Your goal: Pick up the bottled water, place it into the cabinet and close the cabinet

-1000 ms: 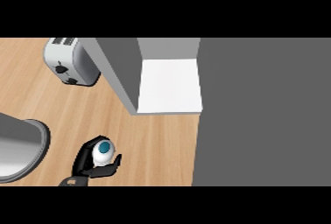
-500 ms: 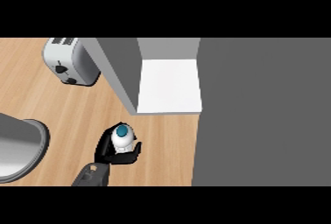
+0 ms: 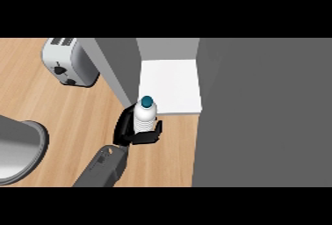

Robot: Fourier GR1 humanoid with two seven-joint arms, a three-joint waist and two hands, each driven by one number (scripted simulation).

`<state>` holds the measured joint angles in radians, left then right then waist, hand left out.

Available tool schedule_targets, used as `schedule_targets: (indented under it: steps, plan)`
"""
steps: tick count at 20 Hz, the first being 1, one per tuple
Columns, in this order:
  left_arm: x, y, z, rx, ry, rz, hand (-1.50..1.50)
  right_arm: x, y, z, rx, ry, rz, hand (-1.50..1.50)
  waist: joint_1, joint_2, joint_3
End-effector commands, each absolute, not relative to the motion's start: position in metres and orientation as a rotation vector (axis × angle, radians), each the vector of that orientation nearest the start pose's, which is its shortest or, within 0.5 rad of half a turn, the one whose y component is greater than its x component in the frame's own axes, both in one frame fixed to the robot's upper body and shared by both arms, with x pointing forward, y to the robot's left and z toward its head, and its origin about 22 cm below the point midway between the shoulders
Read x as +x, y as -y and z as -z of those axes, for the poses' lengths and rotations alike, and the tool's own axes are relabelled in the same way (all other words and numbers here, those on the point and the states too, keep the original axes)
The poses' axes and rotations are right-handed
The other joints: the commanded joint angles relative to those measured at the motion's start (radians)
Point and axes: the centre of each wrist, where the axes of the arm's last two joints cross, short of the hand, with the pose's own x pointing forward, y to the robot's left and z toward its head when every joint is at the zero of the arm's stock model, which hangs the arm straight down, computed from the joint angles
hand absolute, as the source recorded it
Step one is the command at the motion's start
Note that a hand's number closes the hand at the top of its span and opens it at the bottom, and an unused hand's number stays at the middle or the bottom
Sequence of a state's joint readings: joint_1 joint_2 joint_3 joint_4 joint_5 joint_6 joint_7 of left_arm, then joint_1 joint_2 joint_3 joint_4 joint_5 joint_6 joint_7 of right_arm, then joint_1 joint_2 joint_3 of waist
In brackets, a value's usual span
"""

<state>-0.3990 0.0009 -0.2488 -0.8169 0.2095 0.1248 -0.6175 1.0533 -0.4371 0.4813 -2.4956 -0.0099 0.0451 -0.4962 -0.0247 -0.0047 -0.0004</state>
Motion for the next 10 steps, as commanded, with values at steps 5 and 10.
schedule_targets:
  steps: [5, 10]
  plan:
    - [0.34, -0.096, 0.021, -0.156, 1.726, 0.09, 1.5, 0.015, 0.225, -0.122, 0.265, 1.924, -0.142, -1.5, -0.011, 0.004, 0.0]
    - [0.363, -0.075, -0.005, -0.067, 1.7, 0.089, 1.5, 0.017, 0.23, -0.133, 0.27, 1.958, -0.145, -1.5, -0.03, 0.008, 0.0]
